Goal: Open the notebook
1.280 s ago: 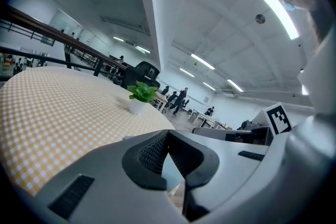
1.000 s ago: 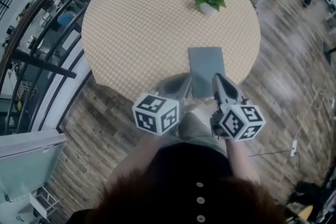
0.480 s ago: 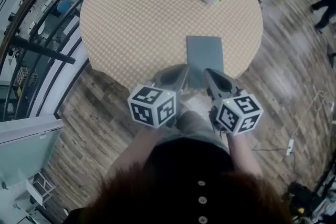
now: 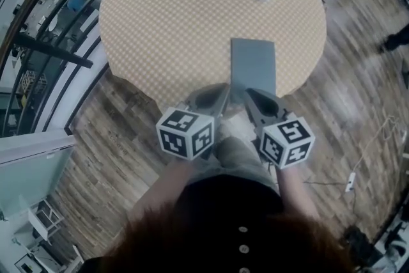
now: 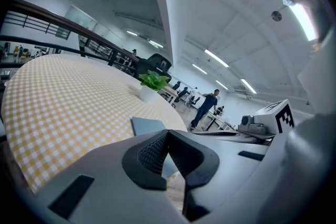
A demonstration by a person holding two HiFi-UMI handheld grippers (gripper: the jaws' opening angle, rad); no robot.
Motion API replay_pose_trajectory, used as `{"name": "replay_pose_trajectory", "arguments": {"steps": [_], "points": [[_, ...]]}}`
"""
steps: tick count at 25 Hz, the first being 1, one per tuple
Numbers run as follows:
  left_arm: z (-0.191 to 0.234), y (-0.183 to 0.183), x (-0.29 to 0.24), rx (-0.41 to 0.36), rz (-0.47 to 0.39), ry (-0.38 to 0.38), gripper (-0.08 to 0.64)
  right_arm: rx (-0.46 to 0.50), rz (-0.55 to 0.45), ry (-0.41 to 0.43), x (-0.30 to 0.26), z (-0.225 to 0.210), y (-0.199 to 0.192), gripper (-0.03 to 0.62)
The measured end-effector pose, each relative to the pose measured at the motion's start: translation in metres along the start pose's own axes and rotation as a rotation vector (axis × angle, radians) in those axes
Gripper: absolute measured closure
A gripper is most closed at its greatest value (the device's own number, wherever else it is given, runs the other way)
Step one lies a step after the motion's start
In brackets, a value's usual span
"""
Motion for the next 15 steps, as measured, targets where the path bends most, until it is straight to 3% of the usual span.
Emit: {"name": "replay_pose_trajectory", "arguments": {"steps": [10,15], "points": [[0.01,-0.025,-0.004,0.065,0.031,0.023,0.549,0.06,0.064,-0.039,-0.017,0.0,-0.019,0.57],[0.018,-0.038,-0.01,0.102,0.052,0.039,0.549,0.081,0.09,-0.07,-0.028,-0.004,-0.028,0.521]]}}
Point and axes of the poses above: the fingertips, and each gripper's own axes: x backward along the fingers, z to its left, y out of its top, the point moved 3 cm from there along x, backward along the fingers, and after that the axes turned 2 degrees about -z, right-handed, at the moved point
